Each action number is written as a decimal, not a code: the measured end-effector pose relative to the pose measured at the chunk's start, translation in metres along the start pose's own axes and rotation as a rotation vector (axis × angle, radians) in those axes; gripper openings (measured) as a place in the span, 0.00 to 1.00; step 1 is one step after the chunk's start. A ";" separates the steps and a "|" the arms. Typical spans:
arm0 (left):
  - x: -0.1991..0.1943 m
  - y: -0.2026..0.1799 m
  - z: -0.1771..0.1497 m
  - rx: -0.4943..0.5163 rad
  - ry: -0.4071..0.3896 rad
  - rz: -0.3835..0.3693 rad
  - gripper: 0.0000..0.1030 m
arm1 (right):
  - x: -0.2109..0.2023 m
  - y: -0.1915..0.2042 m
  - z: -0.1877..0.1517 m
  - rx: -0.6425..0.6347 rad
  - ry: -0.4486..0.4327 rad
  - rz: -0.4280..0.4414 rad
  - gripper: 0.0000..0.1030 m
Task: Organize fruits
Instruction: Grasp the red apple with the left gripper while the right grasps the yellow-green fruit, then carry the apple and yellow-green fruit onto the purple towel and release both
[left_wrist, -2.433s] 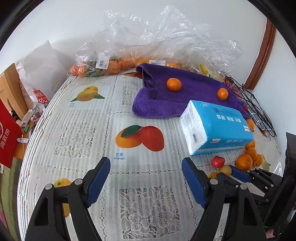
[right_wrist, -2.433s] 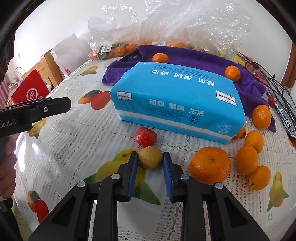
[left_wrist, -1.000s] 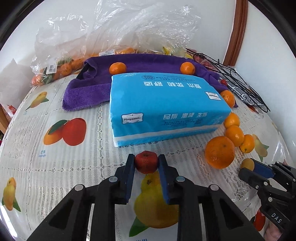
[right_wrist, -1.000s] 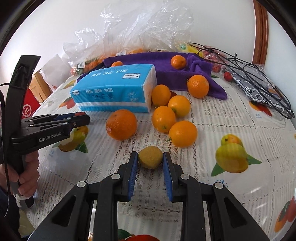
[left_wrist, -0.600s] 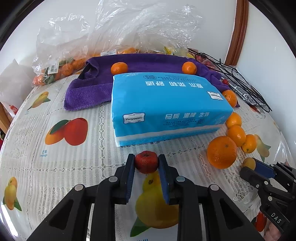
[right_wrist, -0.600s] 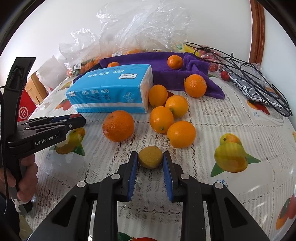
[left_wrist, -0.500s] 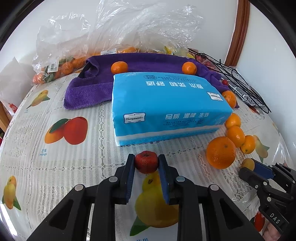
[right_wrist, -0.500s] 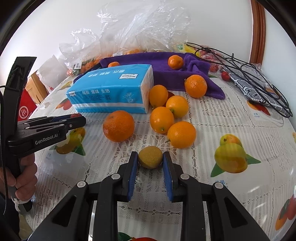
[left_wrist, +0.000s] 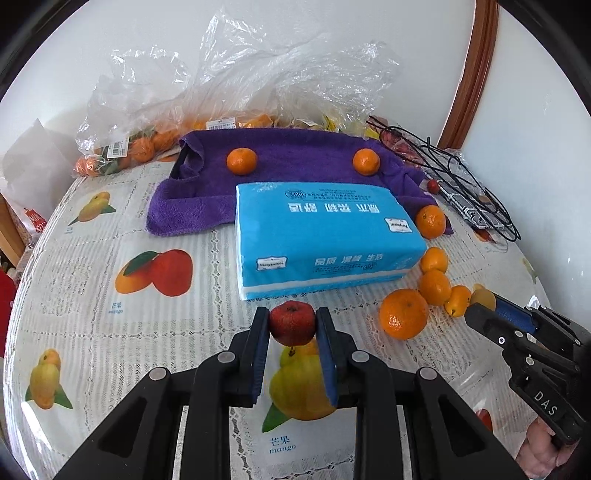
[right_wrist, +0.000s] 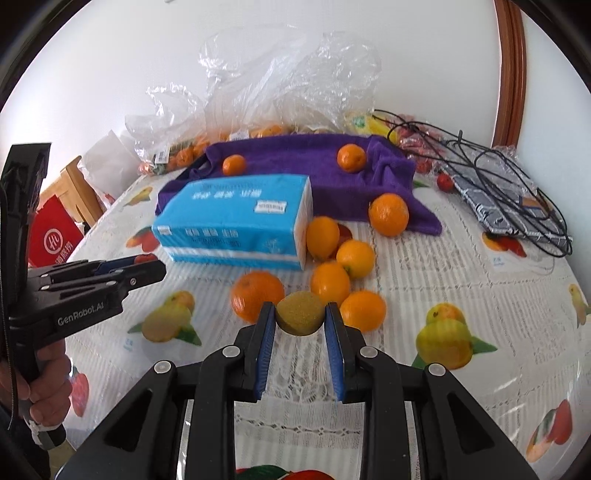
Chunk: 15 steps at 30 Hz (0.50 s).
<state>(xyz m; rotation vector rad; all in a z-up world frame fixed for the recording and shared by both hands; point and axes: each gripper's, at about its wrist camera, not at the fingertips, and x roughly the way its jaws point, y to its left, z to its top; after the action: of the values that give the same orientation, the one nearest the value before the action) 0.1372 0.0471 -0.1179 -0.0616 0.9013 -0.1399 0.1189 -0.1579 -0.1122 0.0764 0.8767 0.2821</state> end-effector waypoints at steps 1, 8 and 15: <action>-0.003 0.002 0.003 -0.003 -0.005 0.002 0.24 | -0.002 0.000 0.005 0.003 -0.008 0.003 0.26; -0.019 0.013 0.028 -0.035 -0.034 0.011 0.24 | -0.010 0.004 0.043 -0.002 -0.055 -0.004 0.26; -0.027 0.017 0.058 -0.049 -0.068 0.008 0.24 | -0.010 0.010 0.077 -0.027 -0.084 0.009 0.26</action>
<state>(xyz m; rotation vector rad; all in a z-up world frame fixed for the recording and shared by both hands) 0.1677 0.0680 -0.0626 -0.1079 0.8367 -0.1079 0.1697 -0.1470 -0.0540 0.0670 0.7892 0.2973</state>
